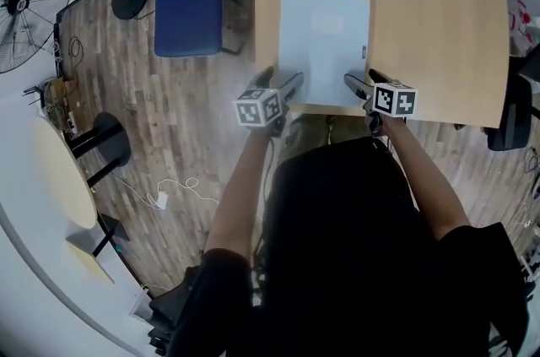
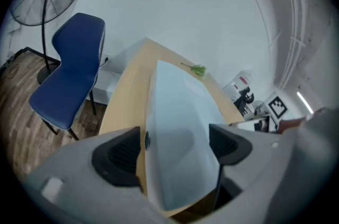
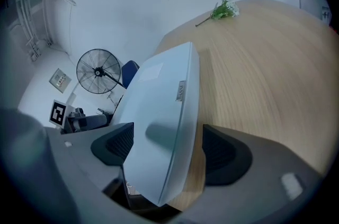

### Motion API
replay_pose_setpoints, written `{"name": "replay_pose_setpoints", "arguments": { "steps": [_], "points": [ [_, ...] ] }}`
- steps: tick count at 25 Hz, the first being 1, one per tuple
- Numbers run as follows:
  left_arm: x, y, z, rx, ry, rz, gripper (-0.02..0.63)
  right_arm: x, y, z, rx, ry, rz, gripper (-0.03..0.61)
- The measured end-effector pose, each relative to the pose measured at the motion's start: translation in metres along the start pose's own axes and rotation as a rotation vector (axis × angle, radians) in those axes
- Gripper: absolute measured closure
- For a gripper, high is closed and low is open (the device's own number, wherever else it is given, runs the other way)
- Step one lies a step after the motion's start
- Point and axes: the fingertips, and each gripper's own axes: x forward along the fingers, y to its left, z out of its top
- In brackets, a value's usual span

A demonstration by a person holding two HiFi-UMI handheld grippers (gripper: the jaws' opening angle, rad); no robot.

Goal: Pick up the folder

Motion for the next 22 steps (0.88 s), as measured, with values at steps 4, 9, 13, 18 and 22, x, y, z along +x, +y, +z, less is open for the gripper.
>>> {"name": "replay_pose_setpoints", "arguments": {
  "steps": [4, 9, 13, 18, 22],
  "points": [
    [0.017, 0.005, -0.011, 0.009, 0.069, -0.028, 0.188, 0.015, -0.002, 0.011, -0.013, 0.016, 0.028, 0.164],
    [0.036, 0.005, -0.020, -0.052, 0.128, -0.099, 0.172, 0.033, -0.003, 0.010, -0.022, 0.066, 0.034, 0.150],
    [0.043, 0.005, -0.022, -0.058, 0.132, -0.121, 0.178, 0.038, -0.008, 0.009, 0.000, 0.073, 0.055, 0.144],
    [0.043, 0.005, -0.022, -0.062, 0.115, -0.115, 0.186, 0.038, -0.011, 0.007, -0.002, 0.052, 0.060, 0.148],
    [0.041, 0.003, -0.022, -0.065, 0.122, -0.114, 0.193, 0.037, -0.009, 0.008, -0.010, 0.064, 0.077, 0.156]
  ]
}}
